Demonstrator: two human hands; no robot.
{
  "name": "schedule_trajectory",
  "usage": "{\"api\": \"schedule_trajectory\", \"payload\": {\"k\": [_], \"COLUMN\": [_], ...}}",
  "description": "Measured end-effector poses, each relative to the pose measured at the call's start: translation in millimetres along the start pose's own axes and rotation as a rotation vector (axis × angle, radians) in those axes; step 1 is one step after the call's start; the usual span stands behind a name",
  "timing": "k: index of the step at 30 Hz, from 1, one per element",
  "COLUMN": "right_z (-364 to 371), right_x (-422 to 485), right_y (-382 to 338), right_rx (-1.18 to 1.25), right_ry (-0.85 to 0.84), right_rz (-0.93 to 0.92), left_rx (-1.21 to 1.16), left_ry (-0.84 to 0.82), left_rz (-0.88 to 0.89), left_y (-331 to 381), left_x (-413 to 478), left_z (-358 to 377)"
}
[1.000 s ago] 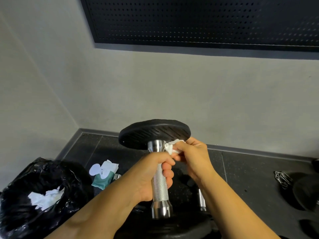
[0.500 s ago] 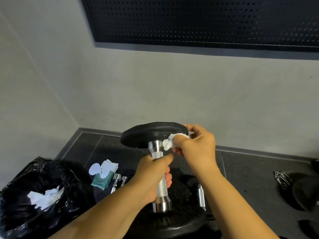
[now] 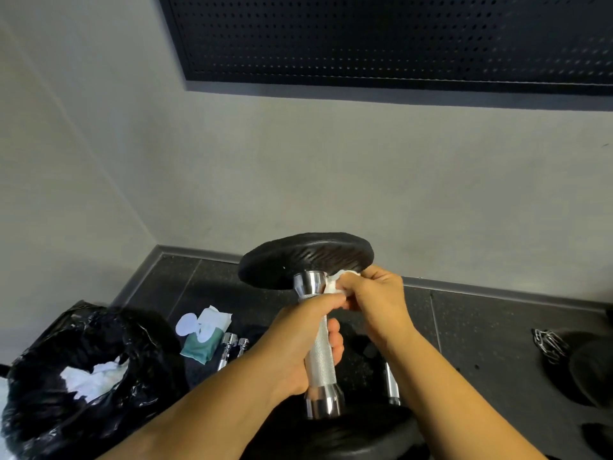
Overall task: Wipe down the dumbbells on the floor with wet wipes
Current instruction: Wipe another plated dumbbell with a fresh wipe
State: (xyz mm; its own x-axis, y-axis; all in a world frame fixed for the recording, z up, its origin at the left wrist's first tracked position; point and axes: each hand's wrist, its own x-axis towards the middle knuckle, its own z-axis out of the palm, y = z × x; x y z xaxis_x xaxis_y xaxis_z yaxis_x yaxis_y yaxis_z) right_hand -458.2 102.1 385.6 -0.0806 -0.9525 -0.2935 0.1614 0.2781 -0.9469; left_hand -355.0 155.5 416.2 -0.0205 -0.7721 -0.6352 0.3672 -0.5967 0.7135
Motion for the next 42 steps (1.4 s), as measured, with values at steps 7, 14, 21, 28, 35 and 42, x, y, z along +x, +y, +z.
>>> {"api": "schedule_trajectory", "payload": {"k": [7,14,21,28,35,42], "right_z": [3,4,-6,-13,8,30], "right_x": [-13,3,12,-1,-16,-27], "right_y": [-25,-5,2,-3,4,-1], "right_rx": [-0.453,-0.332,-0.354,-0.262,-0.121,-0.407], "right_ry": [0.117,0.053,0.005,0.124,-0.005,-0.058], "right_rz": [-0.286,-0.08,0.001,-0.235,-0.278,-0.737], "left_rx": [0.088,0.02,-0.003,0.036,0.155,0.616], "left_ry": [0.087,0.076,0.056,0.18,0.197,0.292], "left_rz": [0.068,0.032,0.002,-0.006,0.042,0.227], "left_y": [-8,-6,-1,-6,-13,-13], "left_x": [9,8,9,18,29,37], "left_z": [-6,-10,-10,-27,-40,-60]}}
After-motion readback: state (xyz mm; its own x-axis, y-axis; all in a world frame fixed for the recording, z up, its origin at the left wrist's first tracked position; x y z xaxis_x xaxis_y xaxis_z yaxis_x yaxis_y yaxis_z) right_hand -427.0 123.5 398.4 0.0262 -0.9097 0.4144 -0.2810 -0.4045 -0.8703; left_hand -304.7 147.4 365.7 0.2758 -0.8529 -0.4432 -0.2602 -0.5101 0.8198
